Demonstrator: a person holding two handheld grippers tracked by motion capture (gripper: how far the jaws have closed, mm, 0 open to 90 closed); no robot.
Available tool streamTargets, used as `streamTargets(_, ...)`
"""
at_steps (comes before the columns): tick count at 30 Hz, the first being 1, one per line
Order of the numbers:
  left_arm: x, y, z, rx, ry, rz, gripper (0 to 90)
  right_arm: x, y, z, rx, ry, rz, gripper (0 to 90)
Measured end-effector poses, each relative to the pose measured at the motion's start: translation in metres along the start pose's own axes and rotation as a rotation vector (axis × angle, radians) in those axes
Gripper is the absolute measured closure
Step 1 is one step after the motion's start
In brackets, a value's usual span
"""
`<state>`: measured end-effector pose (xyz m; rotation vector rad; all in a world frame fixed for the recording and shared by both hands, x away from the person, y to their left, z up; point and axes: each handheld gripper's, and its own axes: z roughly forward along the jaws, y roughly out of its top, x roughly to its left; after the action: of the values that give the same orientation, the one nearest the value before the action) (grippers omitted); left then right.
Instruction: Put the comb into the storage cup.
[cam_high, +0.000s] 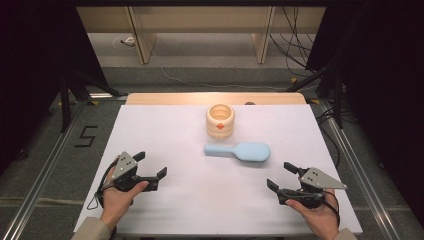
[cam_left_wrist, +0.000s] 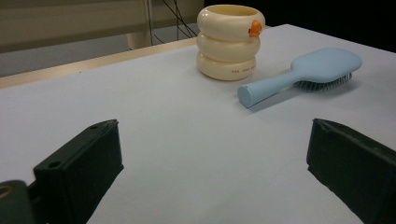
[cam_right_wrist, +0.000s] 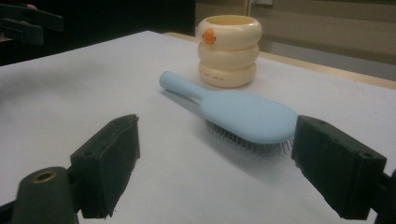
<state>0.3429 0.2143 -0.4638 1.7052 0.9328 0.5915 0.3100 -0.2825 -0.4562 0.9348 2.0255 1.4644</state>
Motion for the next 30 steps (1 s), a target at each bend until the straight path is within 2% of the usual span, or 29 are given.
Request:
streamTargets(10, -0.002, 0.000, 0.002, 0.006, -0.004, 0.008, 4.4, 0.003, 0.002, 0.002, -0.005, -0.006, -0.002, 16.4)
streamTargets(17, -0.002, 0.000, 0.002, 0.007, -0.002, 0.006, 5.1, 0.010, 0.011, 0.012, -0.014, 0.005, -0.017, 20.5)
streamTargets(19, -0.003, 0.000, 0.002, 0.008, -0.001, 0.007, 5.1, 0.012, 0.016, 0.021, -0.006, 0.003, -0.031, 25.5)
streamTargets(23, -0.002, -0.001, 0.003, 0.012, -0.001, 0.007, 5.5, 0.018, 0.029, 0.046, 0.021, 0.015, -0.063, 42.7)
streamTargets(24, -0.002, -0.001, 0.003, 0.012, 0.000, 0.004, 5.5, 0.018, 0.029, 0.046, 0.021, 0.015, -0.063, 42.7)
streamTargets(25, -0.002, -0.001, 0.003, 0.012, 0.000, 0.002, 5.7, 0.022, 0.033, 0.058, 0.047, 0.024, -0.080, 53.4)
streamTargets(30, -0.002, -0.002, 0.004, 0.019, -0.003, 0.004, 6.1, 0.031, 0.045, 0.089, 0.109, 0.053, -0.104, 79.1)
